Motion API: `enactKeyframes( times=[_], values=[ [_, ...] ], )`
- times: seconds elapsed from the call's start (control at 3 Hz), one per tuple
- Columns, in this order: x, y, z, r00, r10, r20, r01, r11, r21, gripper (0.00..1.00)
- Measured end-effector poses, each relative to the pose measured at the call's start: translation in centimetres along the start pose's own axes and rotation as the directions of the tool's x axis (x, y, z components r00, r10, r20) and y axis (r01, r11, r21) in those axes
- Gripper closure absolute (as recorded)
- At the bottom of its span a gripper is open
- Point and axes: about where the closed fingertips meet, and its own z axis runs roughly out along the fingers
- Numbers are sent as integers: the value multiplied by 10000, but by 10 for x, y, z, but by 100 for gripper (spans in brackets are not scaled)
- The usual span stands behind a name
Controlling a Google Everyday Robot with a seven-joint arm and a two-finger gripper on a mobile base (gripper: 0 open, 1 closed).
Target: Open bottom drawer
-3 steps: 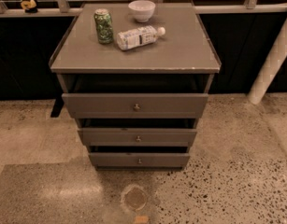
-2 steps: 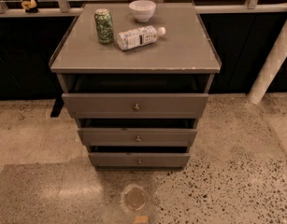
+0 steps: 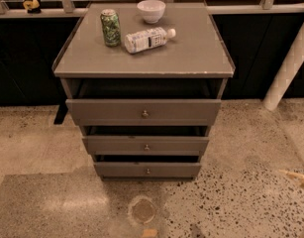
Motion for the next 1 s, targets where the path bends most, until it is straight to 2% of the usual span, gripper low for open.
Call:
enactKeyframes(
  times=[0.33, 0.67, 1.0],
  values=[
    [12, -13, 76, 9991, -321, 267, 345, 9950, -937, 0],
    [23, -23, 143, 9998, -157, -126, 133, 9846, -1746, 0],
    [22, -43, 202, 9960, 140, -882, -341, 9726, -2301, 0]
  ],
)
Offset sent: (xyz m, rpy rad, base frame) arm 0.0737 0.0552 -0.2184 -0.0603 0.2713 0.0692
